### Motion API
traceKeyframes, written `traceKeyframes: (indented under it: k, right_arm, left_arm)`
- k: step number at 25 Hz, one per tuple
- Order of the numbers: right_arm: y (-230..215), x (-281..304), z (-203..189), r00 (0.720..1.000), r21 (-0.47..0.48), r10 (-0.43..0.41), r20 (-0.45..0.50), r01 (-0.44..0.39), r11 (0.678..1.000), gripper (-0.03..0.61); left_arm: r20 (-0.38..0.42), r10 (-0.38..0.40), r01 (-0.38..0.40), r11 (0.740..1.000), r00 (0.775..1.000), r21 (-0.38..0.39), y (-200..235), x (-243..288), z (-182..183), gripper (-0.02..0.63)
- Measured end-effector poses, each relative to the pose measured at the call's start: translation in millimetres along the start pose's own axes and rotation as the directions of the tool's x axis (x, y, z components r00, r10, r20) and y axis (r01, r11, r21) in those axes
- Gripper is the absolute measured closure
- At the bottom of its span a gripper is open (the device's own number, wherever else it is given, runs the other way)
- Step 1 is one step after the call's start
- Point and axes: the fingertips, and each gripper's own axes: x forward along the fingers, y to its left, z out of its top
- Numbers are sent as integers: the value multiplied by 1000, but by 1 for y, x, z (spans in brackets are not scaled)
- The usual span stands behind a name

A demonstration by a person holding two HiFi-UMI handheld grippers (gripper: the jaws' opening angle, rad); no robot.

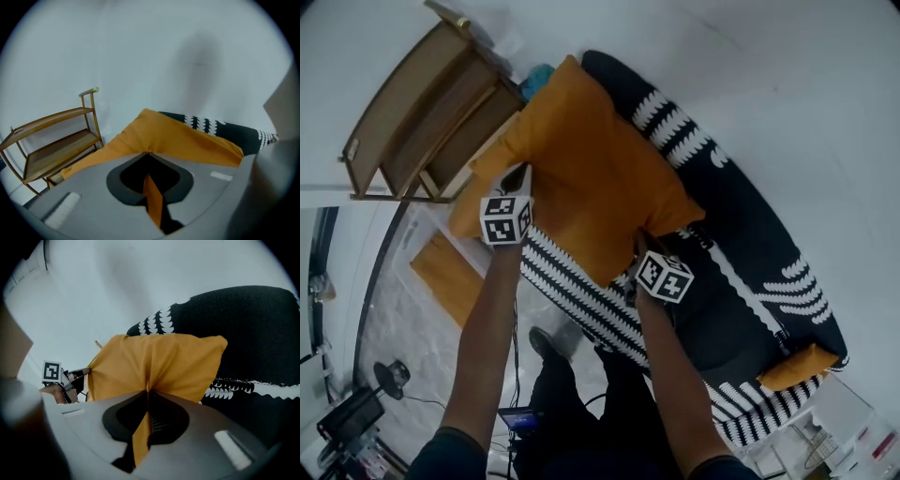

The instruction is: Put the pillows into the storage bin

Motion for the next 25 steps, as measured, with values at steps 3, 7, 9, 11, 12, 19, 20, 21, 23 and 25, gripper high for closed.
traceKeyframes:
  k: [3,7,9,11,12,19,20,21,23,25]
  right_arm:
    - [18,-21,-2,1000,3,9,28,-9,1000,563]
    - [48,-40,-18,999,4,30,23,-30,1000,563]
    - [69,-44,-24,999,-9,39,25,-38,999,563]
    - [93,-46,-30,998,-31,54,22,-54,998,563]
    - [106,-46,-33,998,-44,65,18,-65,997,563]
    - [196,-41,-74,991,-105,131,-35,-134,986,563]
    - [209,-39,-81,989,-111,139,-43,-143,984,564]
    - [222,-36,-89,988,-117,147,-52,-152,981,563]
    - [249,-31,-107,984,-129,161,-71,-169,977,563]
    - [274,-27,-126,981,-143,169,-90,-181,973,563]
  left_arm:
    - [12,-10,11,999,1000,-33,7,-23,0,607]
    - [28,-11,13,998,1000,-59,26,-60,-2,609]
    - [32,0,2,997,999,-75,44,-81,-7,609]
    - [38,28,-24,995,999,-99,67,-104,-14,609]
    - [43,46,-41,993,998,-113,78,-117,-18,609]
    - [52,158,-146,971,986,-191,161,-207,-48,609]
    - [48,172,-159,967,984,-199,174,-219,-54,609]
    - [45,186,-173,963,982,-207,187,-230,-61,609]
    - [36,210,-197,955,977,-222,213,-255,-76,609]
    - [28,230,-217,947,973,-235,238,-279,-91,609]
